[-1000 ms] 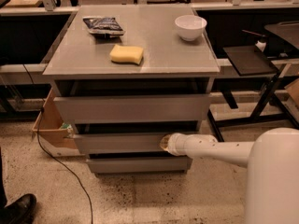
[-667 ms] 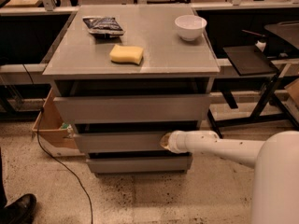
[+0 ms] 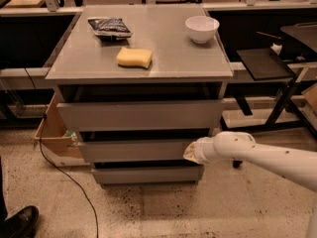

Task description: Close middle drawer

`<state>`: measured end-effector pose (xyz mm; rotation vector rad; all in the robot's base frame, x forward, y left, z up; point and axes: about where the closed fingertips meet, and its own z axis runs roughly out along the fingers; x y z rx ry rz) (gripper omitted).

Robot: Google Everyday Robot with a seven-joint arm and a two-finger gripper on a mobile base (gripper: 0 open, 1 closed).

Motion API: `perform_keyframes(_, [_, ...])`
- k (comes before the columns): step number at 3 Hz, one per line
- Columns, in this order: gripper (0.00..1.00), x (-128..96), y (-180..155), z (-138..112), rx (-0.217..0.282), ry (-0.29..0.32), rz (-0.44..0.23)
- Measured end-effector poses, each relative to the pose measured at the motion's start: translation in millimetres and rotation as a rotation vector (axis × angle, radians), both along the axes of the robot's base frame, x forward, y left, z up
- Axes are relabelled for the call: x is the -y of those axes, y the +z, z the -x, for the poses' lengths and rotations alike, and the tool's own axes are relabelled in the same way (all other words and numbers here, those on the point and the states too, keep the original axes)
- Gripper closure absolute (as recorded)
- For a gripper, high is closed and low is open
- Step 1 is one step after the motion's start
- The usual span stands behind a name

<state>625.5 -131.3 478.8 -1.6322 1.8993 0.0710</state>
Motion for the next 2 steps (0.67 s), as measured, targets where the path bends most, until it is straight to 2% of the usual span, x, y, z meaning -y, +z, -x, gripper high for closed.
perform_keyframes(1, [1.00,33.3,44.4,21.6,0.018,-0.040,0.029])
perform_keyframes(2, [1.00,68.7,105.9,37.6,0.078,-0.082,0.063])
